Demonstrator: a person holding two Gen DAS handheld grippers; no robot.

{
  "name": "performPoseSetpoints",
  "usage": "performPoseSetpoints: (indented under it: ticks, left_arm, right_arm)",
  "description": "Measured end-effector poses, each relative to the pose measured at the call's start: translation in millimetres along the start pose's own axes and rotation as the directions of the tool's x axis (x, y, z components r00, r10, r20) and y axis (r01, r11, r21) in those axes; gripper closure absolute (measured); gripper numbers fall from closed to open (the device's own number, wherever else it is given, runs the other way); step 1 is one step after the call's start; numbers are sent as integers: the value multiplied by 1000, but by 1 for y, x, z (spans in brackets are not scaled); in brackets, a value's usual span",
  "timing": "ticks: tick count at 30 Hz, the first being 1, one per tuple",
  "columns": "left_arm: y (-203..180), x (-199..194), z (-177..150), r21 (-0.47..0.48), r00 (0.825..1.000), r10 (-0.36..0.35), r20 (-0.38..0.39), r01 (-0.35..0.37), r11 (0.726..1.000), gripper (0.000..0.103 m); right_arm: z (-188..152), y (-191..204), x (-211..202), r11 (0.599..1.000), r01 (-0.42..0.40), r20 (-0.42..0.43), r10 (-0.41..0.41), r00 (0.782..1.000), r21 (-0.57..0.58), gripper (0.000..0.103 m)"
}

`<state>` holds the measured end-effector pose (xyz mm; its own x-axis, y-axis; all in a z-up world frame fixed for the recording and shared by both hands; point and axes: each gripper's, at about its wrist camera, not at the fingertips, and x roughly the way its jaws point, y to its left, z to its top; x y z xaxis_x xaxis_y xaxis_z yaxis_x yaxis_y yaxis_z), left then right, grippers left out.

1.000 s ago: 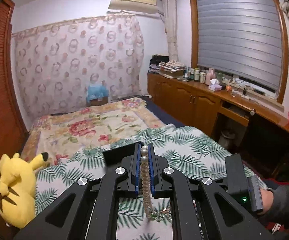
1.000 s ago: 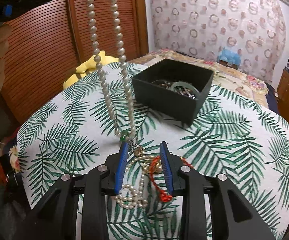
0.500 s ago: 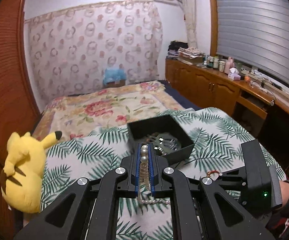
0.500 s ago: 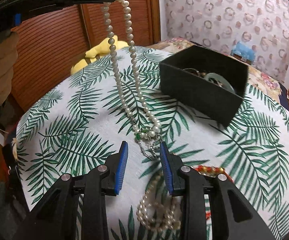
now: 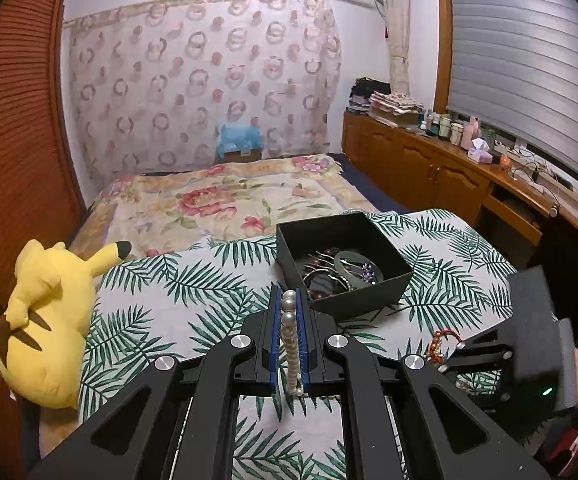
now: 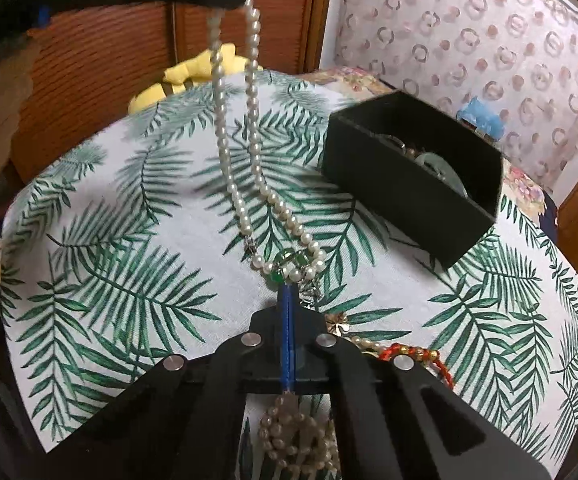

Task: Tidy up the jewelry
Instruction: 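Lift the pearl necklace high above the cloth with the left tool, then grasp the necklace's green pendant with the right tool while the left tool holds the necklace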

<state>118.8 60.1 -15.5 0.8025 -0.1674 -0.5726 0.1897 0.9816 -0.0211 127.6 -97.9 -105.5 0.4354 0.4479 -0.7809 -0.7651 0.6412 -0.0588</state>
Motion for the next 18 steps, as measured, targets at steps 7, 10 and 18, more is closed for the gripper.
performPoseSetpoints:
  ticks: [7,10,18]
  left_arm:
    - [-2,1,-2,6,1000,-2,-4,2,1000,96]
    - [-2,2,-2,8,1000,5,-5,-5,1000,96]
    - [5,15,-17,-1,999,31,-43,-31,1000,96]
  right_arm:
    - [11,-10,-29,999,-27,76,25,997,20,103]
    - [9,-6,-23,999,-36,56,35,998,11,102]
    - [4,2,3,997,-72,20,71,997,30,88]
